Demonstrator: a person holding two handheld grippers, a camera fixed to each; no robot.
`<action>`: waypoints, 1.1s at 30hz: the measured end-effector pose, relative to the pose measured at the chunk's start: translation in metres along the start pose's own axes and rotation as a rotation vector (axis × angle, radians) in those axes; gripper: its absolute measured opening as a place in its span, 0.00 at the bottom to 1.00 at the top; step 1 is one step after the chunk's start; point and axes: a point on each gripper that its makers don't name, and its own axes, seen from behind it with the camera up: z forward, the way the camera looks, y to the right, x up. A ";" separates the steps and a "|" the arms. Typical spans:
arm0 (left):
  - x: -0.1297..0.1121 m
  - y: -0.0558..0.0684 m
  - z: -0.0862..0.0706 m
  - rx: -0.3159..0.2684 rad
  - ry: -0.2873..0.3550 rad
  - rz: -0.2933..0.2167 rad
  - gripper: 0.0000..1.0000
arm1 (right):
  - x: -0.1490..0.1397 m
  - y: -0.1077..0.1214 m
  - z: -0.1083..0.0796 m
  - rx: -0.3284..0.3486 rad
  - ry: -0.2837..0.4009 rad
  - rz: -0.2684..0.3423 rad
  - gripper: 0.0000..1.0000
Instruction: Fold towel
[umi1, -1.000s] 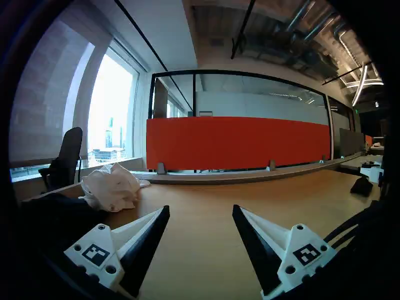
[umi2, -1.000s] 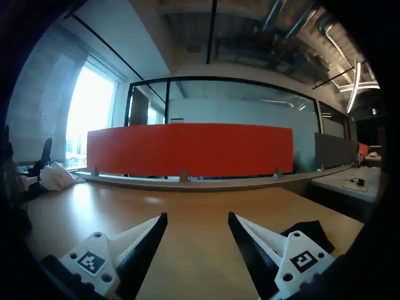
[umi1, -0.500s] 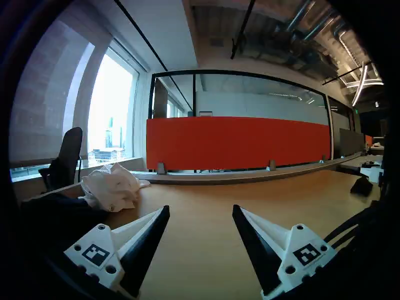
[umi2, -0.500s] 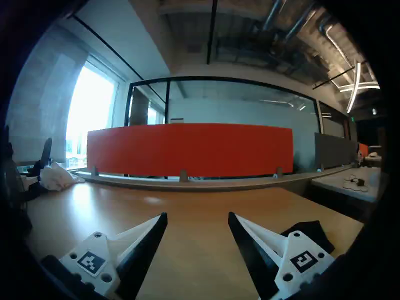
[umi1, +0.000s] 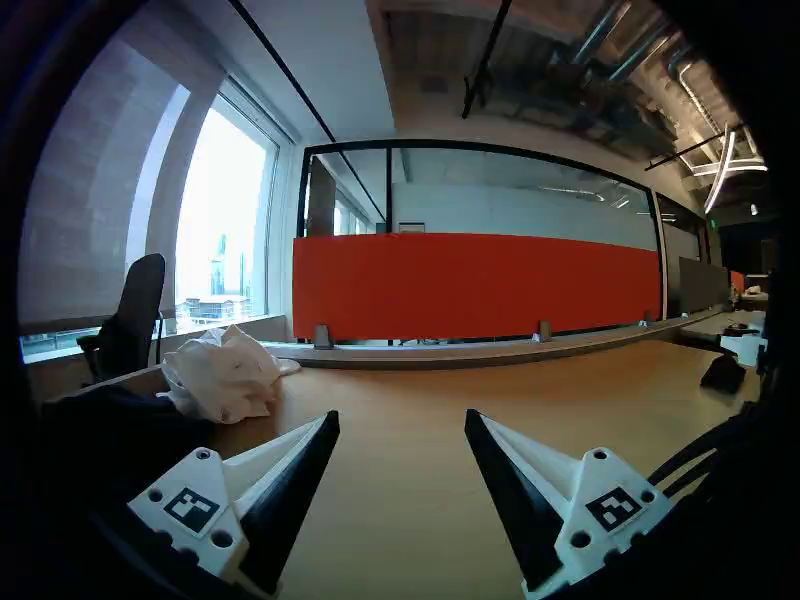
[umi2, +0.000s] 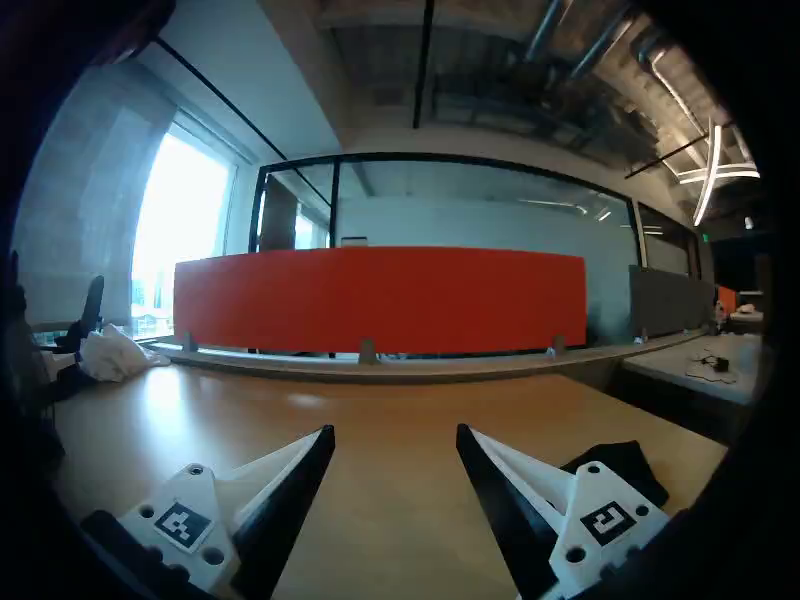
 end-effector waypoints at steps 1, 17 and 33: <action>0.000 0.000 0.000 0.000 0.000 0.000 0.93 | 0.000 0.000 0.000 0.000 0.000 0.000 0.94; 0.000 0.000 0.000 0.001 0.000 0.001 0.93 | 0.001 0.000 0.000 0.000 0.000 0.000 0.94; -0.001 -0.002 0.000 0.014 0.000 0.002 0.93 | 0.001 0.000 0.000 0.000 0.000 0.000 0.94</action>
